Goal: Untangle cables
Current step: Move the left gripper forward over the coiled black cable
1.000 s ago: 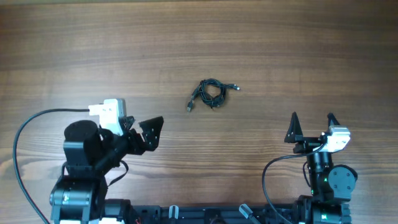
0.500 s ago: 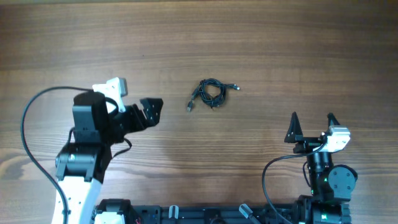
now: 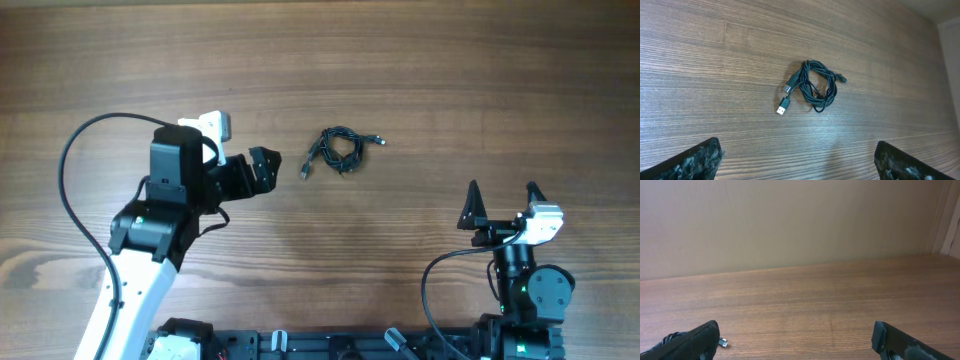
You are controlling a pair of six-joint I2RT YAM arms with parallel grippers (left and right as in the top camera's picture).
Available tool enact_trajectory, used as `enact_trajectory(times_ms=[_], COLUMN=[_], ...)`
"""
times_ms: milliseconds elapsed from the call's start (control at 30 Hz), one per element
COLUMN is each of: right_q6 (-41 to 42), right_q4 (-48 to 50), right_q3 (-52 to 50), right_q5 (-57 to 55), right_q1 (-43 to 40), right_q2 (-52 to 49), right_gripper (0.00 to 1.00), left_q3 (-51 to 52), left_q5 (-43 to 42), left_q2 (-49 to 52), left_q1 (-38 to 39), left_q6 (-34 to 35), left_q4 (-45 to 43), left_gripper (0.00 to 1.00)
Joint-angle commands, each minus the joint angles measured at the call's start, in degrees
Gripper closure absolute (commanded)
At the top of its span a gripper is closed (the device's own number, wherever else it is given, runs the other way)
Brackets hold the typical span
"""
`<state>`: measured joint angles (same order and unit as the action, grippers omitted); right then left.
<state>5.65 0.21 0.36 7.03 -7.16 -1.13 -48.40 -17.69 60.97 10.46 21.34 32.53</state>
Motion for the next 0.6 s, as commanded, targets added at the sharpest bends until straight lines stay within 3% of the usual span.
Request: enact_trajectory(times_ms=[0,233,400,567], right_q6=[-1.0,-1.0,-1.0,-1.0], right_q4=[0.2,0.2,0.2,0.2], right_q3=[-0.1,-0.1,-0.1,-0.1], right_q5=[0.0,0.0,0.0,0.0], right_q1=[0.2,0.2,0.2,0.2], right_q2=[0.1,0.1,0.1,0.1], right_gripper=[0.0,0.0,0.0,0.0], left_q3=[-1.2,-1.2,-1.2,-1.2], left_q5=[1.1,2.4,4.8,5.4], left_q2=[0.5,3.3,10.0,17.2], left_q1=[0.4,1.6,7.2,13.1], left_q6=[1.1,3.5,2.9,3.0], left_q4=[-1.5,-6.2,-15.8,-21.9], left_gripper=[0.0,0.12,0.23,0.21])
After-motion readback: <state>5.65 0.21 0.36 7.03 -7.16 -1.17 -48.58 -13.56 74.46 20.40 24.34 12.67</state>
